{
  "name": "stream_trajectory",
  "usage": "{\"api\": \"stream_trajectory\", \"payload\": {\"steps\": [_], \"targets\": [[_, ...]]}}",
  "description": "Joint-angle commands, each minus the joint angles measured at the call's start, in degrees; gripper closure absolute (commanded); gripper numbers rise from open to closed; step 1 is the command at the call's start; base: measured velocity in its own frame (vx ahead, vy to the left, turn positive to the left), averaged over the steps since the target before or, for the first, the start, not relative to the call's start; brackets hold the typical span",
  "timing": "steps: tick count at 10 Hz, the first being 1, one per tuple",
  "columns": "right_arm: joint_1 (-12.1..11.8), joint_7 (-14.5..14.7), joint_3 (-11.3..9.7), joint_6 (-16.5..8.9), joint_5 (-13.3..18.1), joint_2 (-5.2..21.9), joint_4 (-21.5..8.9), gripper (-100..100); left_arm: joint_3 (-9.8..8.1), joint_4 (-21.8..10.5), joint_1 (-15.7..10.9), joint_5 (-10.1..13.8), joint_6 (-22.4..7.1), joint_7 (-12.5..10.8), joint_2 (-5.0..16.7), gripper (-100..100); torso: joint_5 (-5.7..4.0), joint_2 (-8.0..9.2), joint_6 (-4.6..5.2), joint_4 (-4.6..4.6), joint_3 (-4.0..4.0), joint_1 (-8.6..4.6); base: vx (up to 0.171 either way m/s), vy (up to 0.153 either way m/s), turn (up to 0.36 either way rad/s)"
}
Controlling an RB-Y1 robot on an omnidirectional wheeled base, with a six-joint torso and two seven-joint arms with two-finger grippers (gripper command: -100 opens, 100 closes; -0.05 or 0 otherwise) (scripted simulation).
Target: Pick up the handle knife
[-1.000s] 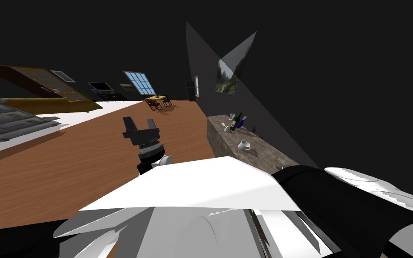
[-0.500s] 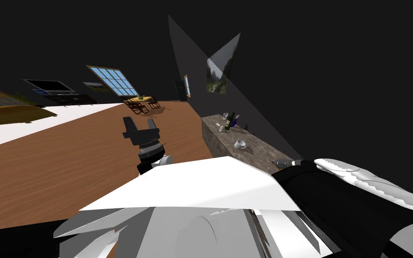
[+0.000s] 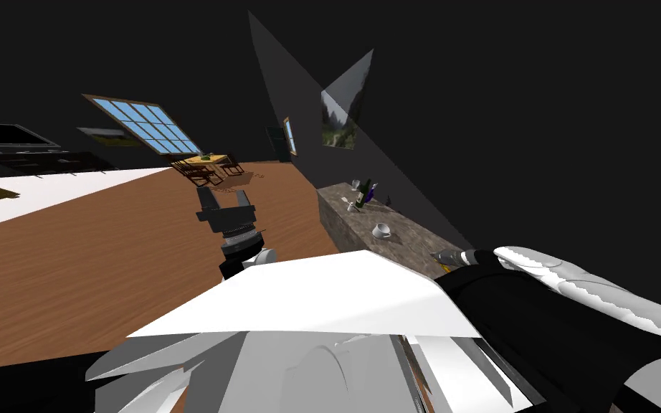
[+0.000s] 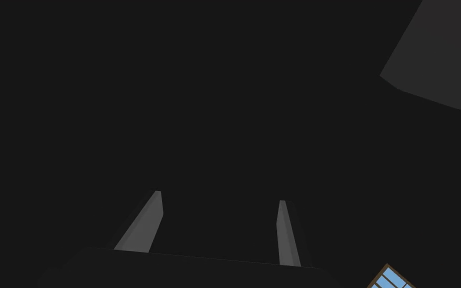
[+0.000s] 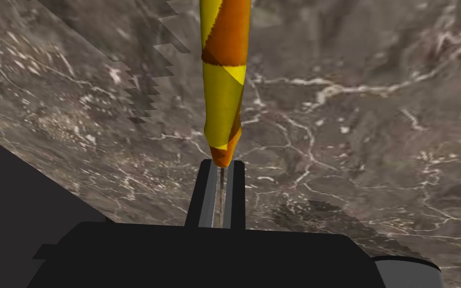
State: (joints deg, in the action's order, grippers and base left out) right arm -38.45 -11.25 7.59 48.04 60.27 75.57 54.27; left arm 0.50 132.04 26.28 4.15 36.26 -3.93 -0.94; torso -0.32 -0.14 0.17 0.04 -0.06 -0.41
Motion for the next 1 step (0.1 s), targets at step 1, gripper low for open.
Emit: {"api": "stream_trajectory", "payload": {"steps": [1], "targets": [[0.0,0.0,0.0,0.0,0.0,0.0,0.0,0,0.00,0.0,0.0,0.0,0.0,0.0,0.0,0,0.00,0.00,0.00,0.00,0.00,0.00,0.007,0.002,0.003]]}}
